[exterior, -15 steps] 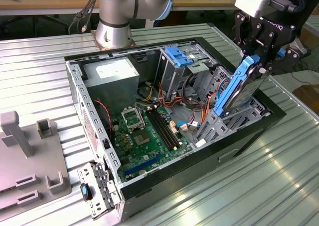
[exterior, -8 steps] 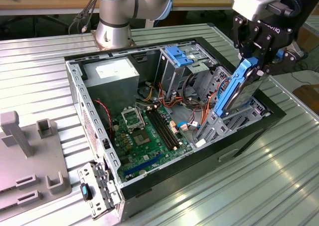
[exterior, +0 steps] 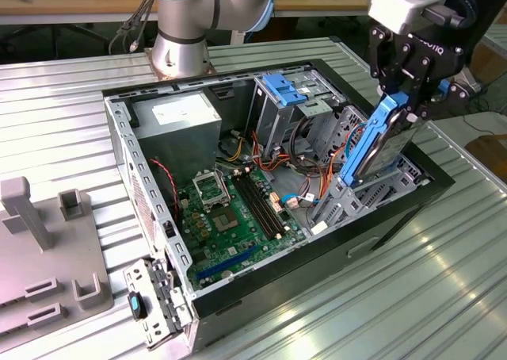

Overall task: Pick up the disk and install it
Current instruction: 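Insert the disk into the insertion slot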

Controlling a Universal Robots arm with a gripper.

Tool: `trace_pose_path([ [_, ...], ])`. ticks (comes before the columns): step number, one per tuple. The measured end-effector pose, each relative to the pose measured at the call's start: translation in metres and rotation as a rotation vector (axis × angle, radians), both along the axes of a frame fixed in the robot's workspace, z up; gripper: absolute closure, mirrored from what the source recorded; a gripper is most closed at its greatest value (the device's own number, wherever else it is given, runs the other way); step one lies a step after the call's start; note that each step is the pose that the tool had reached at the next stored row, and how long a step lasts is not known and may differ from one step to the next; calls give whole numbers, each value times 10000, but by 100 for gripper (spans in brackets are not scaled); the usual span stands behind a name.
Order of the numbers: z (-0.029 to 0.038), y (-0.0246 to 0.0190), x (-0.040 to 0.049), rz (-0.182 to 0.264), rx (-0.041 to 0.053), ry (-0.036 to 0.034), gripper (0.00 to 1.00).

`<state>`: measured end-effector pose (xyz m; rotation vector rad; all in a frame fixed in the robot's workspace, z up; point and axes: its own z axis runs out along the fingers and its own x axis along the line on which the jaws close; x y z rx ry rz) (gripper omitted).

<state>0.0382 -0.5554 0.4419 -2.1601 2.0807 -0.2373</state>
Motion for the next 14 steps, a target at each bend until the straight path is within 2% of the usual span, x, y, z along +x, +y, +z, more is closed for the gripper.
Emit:
trace_pose_path([
  [1, 3, 0, 3, -22, -6, 97, 63],
  [2, 18, -1, 5, -54, -19, 246, 63],
  [3, 37, 0, 9, -84, -38, 362, 63],
  [5, 38, 0, 18, -138, -49, 476, 63],
  [11, 33, 1, 58, -221, -69, 649, 63],
  [14, 9, 0, 91, -253, -68, 738, 63],
])
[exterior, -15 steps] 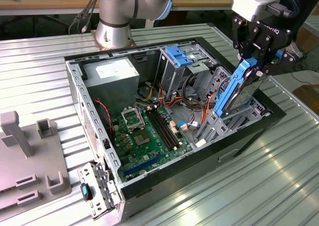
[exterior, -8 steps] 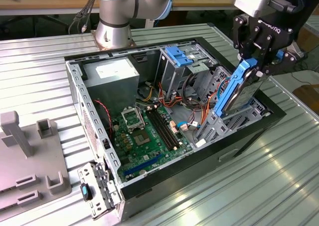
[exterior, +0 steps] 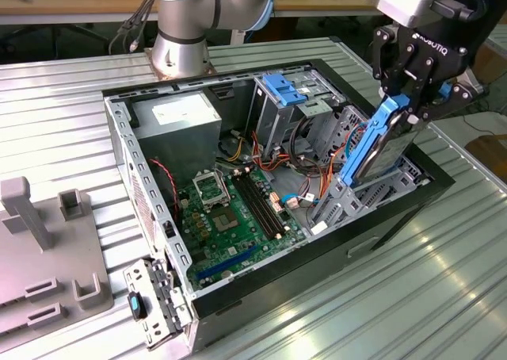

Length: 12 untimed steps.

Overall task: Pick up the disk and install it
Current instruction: 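Insert the disk into the insertion slot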

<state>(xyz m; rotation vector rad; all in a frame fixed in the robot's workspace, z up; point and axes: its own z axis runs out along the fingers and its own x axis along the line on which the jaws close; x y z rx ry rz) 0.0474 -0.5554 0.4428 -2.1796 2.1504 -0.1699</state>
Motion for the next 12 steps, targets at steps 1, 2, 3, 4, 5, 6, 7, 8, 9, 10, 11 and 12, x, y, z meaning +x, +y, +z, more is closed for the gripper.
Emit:
trace_pose_path([
  [1, -16, 0, 17, -4, 0, 38, 63],
  [2, -25, 0, 28, -6, 0, 63, 63],
  [3, -34, 0, 37, -7, -1, 86, 63],
  [4, -41, 0, 44, -8, -1, 108, 63],
  [5, -54, 0, 52, -8, -1, 132, 63],
  [6, -72, 0, 58, -9, -1, 151, 63],
  [7, -97, 0, 62, -9, -1, 166, 63],
  [8, -113, 0, 63, -9, 0, 172, 63],
  [9, -128, 0, 65, -8, 0, 179, 63],
  [10, -148, 0, 66, -9, 0, 185, 63],
  [11, -165, 0, 67, -9, 0, 189, 63],
  [12, -362, 0, 75, -9, -1, 228, 63],
])
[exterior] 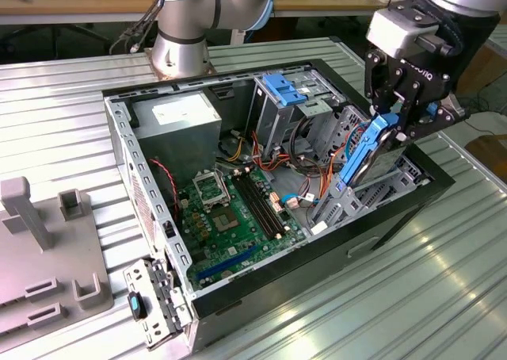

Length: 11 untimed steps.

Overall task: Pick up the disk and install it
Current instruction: 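Insert the disk into the insertion slot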

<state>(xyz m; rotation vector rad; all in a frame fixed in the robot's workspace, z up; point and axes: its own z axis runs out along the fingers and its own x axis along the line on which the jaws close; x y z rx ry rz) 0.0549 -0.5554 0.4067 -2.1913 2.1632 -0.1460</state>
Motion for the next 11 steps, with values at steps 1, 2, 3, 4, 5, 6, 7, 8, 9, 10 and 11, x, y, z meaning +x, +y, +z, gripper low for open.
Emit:
trace_pose_path([
  [1, -180, 0, 4, 0, 1, 24, 63],
  [2, -254, 0, 8, 1, 1, 44, 63],
  [3, -297, 0, 9, 0, 1, 56, 63],
  [4, -320, 0, 10, 0, 0, 65, 63],
  [5, -331, 0, 10, 1, 0, 67, 63],
  [6, -331, 0, 10, 0, -8, 68, 63],
  [7, -332, 0, 10, 0, -14, 68, 63],
  [8, -332, 0, 11, 0, -22, 68, 63],
  [9, -331, 0, 11, 0, -30, 68, 63],
  [10, -331, 0, 11, 1, -36, 68, 63],
  [11, -331, 0, 10, 0, -48, 69, 63],
])
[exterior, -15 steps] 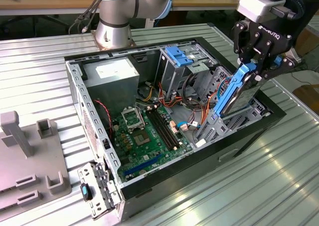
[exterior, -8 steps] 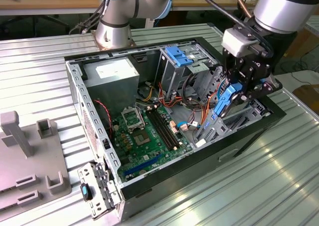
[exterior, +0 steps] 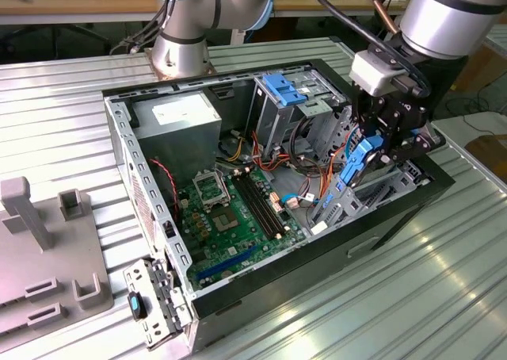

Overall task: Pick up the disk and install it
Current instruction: 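Insert the disk into the insertion slot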

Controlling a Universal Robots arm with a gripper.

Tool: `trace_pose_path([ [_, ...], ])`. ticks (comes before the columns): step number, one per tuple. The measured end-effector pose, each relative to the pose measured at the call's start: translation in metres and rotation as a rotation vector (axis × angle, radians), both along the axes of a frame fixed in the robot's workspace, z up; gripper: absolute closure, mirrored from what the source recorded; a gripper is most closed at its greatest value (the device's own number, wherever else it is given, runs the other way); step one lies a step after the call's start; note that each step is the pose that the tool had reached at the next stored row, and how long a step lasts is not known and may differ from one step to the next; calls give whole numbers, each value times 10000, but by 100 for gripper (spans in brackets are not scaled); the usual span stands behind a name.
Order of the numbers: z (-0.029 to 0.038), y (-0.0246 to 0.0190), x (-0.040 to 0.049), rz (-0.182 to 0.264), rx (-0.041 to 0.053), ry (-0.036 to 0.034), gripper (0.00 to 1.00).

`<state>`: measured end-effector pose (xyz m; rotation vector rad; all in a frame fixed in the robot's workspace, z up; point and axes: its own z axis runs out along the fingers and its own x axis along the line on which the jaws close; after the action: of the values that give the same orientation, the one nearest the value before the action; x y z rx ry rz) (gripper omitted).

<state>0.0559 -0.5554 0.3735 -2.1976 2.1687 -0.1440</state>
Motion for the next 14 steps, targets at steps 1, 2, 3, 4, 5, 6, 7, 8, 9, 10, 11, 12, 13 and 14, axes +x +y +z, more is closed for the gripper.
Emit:
trace_pose_path([
  [1, 0, 0, 0, 0, -8, 0, 63],
  [2, 0, 0, 0, 0, -19, 0, 63],
  [3, 0, 0, 0, 0, -28, 0, 63],
  [4, 0, 0, 0, 0, -35, 0, 63],
  [5, 0, 0, 0, 0, -42, 0, 63],
  [6, 0, 0, 0, 0, -54, -1, 63],
  [7, 0, 0, 0, 0, -66, 0, 63],
  [8, 0, 0, 0, 0, -75, 0, 63],
  [9, 2, 0, -1, -1, -85, 2, 63],
  [10, 1, 0, 0, -1, -92, 0, 62],
  [11, 0, 0, 0, -1, -100, 0, 55],
  [12, 0, 0, 5, 1, -106, 0, 55],
  [13, 0, 0, 50, -2, -107, 8, 55],
  [14, 0, 0, 84, -3, -107, 18, 55],
])
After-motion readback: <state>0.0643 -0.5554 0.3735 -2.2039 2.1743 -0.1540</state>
